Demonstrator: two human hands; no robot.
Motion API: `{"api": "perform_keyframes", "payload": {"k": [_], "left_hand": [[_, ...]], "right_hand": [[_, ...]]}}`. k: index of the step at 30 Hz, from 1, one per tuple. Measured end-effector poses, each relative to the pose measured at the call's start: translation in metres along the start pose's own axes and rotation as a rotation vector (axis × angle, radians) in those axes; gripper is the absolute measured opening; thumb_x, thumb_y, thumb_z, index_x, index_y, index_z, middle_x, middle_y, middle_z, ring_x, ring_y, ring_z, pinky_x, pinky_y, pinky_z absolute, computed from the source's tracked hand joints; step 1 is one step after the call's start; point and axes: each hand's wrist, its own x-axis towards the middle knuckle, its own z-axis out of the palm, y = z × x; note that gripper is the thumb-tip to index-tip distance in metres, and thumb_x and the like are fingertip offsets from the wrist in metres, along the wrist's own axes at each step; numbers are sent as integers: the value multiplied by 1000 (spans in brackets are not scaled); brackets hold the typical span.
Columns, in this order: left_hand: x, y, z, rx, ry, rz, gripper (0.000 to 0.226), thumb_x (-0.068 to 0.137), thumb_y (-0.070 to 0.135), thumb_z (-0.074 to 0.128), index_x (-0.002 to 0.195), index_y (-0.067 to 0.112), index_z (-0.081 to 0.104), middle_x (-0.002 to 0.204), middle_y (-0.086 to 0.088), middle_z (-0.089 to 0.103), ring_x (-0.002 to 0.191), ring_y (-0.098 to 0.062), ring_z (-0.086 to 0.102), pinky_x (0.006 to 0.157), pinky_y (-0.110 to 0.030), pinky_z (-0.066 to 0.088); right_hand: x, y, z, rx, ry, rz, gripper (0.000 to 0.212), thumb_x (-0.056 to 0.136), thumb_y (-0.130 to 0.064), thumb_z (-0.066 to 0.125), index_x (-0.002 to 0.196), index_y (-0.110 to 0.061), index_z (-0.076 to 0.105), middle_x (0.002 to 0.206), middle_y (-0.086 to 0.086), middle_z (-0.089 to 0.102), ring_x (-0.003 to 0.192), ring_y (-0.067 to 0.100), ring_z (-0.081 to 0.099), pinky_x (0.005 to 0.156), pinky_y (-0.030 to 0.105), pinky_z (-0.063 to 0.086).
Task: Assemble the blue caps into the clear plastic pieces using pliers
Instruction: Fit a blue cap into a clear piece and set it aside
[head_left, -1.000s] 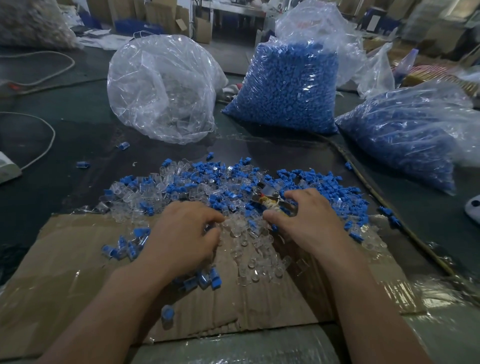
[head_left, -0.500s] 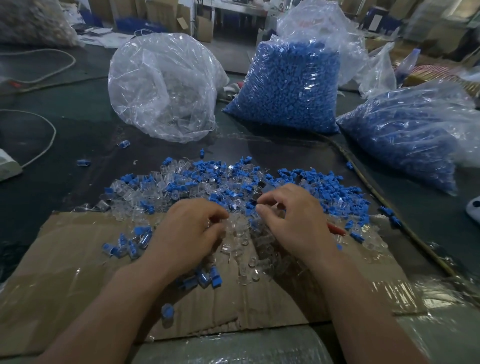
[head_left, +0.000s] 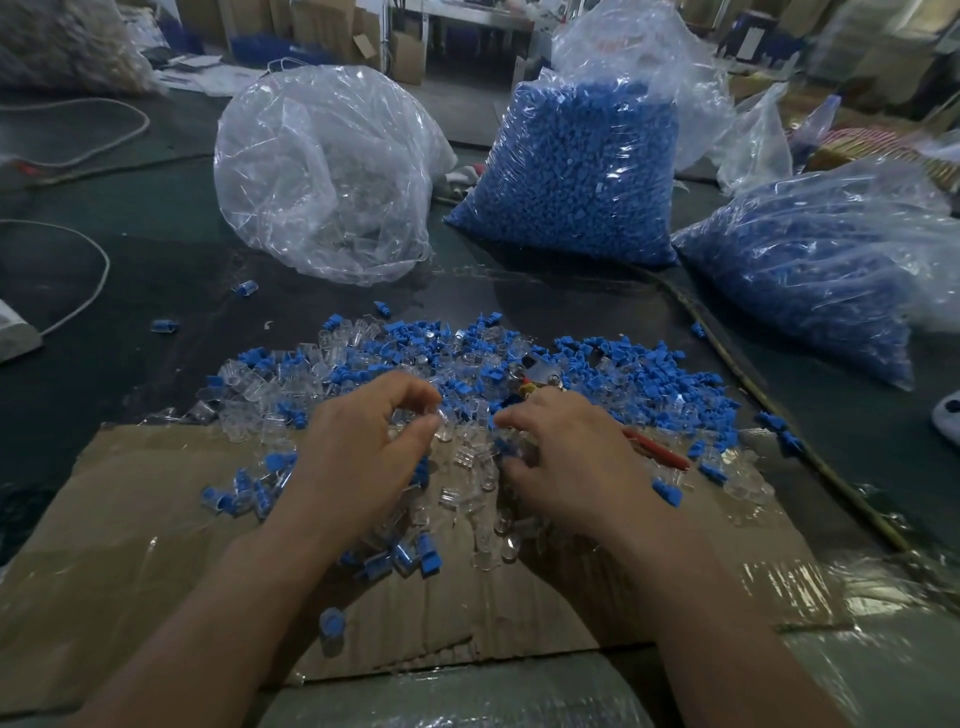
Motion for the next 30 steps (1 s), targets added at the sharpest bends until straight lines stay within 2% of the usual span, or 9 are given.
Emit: {"api": "perform_keyframes", "payload": {"k": [2, 7, 12, 17, 19, 22, 27, 30], "left_hand": [[-1, 0, -1, -10, 2, 0, 16, 84, 17, 62, 87, 31, 57, 81, 31, 48, 80, 18, 43, 68, -7, 28], [-2, 1, -2, -20, -2, 11, 20, 84, 16, 62, 85, 34, 55, 81, 31, 48, 80, 17, 44, 69, -6, 29], [-3, 1, -2, -29, -16, 5, 17, 84, 17, 62, 87, 33, 56, 81, 29, 49, 82, 18, 43, 71, -6, 29], [-3, 4, -3, -65, -25, -15, 23, 84, 16, 62, 84, 37, 53, 82, 28, 52, 82, 12, 49, 69, -7, 33], [-3, 5, -3, -99, -22, -37, 25, 84, 15, 61, 84, 38, 53, 82, 24, 55, 81, 8, 53, 67, -8, 36], [-3, 7, -5, -161, -28, -66, 28, 84, 12, 60, 83, 39, 54, 82, 19, 60, 76, 6, 58, 62, -9, 43], [-2, 8, -6, -255, -59, -120, 25, 82, 11, 64, 81, 35, 57, 79, 11, 66, 73, 2, 65, 61, -9, 49], [-2, 8, -6, -277, -76, -138, 23, 78, 11, 68, 81, 33, 60, 78, 7, 68, 70, 1, 65, 60, -10, 50]], "right_hand": [[1, -1, 1, -11, -30, 17, 38, 86, -34, 53, 123, -30, 53, 110, -5, 49, 105, 13, 42, 90, 30, 34], [1, -2, 0, -32, -56, 39, 21, 85, -38, 55, 102, -27, 61, 94, -6, 45, 91, 10, 39, 83, 28, 33], [5, -4, 2, -45, -54, 64, 22, 85, -40, 57, 101, -27, 64, 91, -6, 43, 87, 10, 36, 80, 29, 31], [3, -3, 5, -17, -9, 36, 14, 88, -31, 53, 96, -25, 63, 88, -6, 44, 85, 9, 37, 80, 26, 30], [2, -2, 5, 44, 21, 21, 2, 88, -27, 54, 88, -27, 56, 88, -9, 43, 86, 7, 36, 77, 23, 27], [1, -2, 2, 202, 87, 43, 15, 86, -23, 56, 80, -31, 45, 82, -19, 38, 86, 4, 37, 76, 22, 27], [-1, -3, 0, 388, 146, 71, 20, 87, -24, 58, 80, -36, 44, 76, -22, 47, 77, -4, 48, 70, 20, 41], [-2, -4, -2, 425, 160, 52, 14, 88, -28, 58, 79, -34, 49, 70, -20, 51, 67, -3, 51, 61, 13, 41]]}}
